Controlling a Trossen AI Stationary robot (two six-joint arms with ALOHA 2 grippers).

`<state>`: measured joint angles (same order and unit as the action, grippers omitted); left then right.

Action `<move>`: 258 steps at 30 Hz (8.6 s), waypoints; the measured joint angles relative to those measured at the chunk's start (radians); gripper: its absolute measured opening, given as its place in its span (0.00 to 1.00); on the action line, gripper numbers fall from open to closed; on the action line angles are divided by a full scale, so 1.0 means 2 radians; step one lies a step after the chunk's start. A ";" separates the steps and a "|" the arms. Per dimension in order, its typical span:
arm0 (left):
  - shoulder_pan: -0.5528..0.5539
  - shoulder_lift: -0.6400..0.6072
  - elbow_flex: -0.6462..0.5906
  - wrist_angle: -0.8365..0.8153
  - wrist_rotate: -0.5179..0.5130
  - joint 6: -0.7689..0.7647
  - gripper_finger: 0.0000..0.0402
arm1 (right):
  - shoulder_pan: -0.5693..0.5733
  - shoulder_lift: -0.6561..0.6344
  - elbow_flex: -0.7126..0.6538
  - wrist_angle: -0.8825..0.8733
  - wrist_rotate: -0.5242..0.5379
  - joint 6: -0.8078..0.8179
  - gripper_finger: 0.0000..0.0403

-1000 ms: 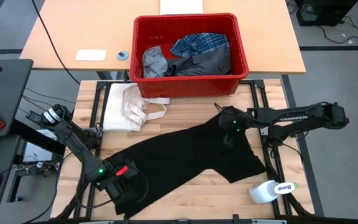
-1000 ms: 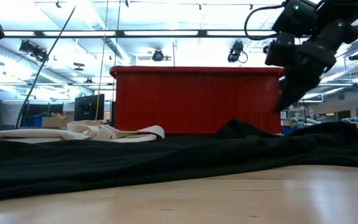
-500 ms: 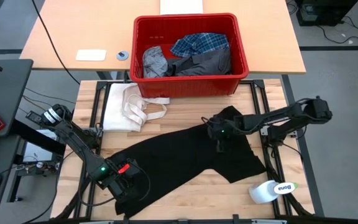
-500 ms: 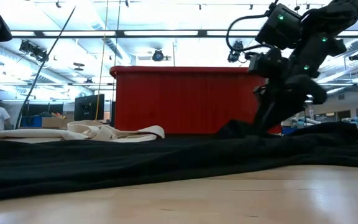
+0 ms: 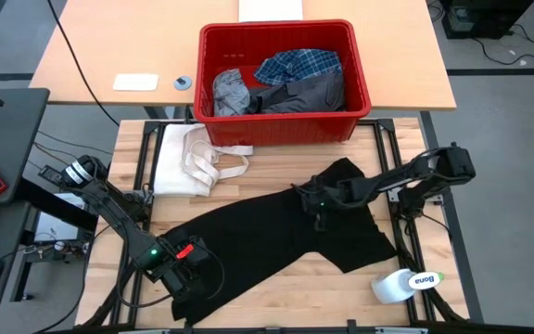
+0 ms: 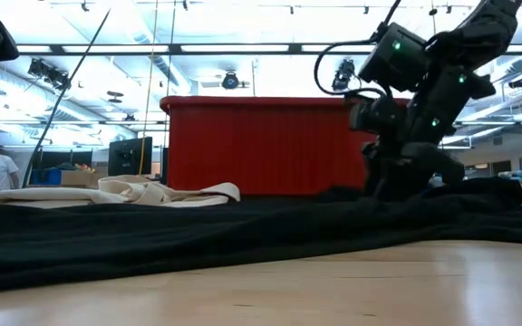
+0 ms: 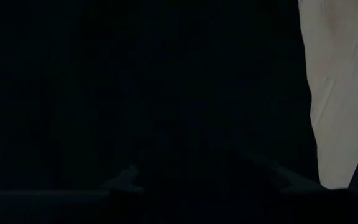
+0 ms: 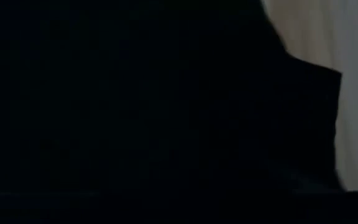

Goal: Fold Laundry from Bin
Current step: Fold the black shirt

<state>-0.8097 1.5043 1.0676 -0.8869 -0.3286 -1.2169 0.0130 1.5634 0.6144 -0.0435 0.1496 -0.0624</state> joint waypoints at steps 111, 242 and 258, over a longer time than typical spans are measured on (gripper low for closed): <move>-0.004 0.000 0.000 0.000 0.014 0.003 0.38 | -0.082 -0.048 0.037 -0.108 -0.111 0.045 0.02; 0.390 -0.005 0.000 0.223 0.128 0.393 0.38 | -0.219 -0.079 0.074 -0.189 0.016 0.099 0.38; 0.385 -0.005 0.000 0.189 0.136 0.387 0.38 | -0.052 -0.091 0.146 -0.456 -0.235 0.122 0.49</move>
<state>-0.0388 1.4952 1.0676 -0.5088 -0.0575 -0.4432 -0.0908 1.3815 0.9071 -0.9559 -0.3196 0.1825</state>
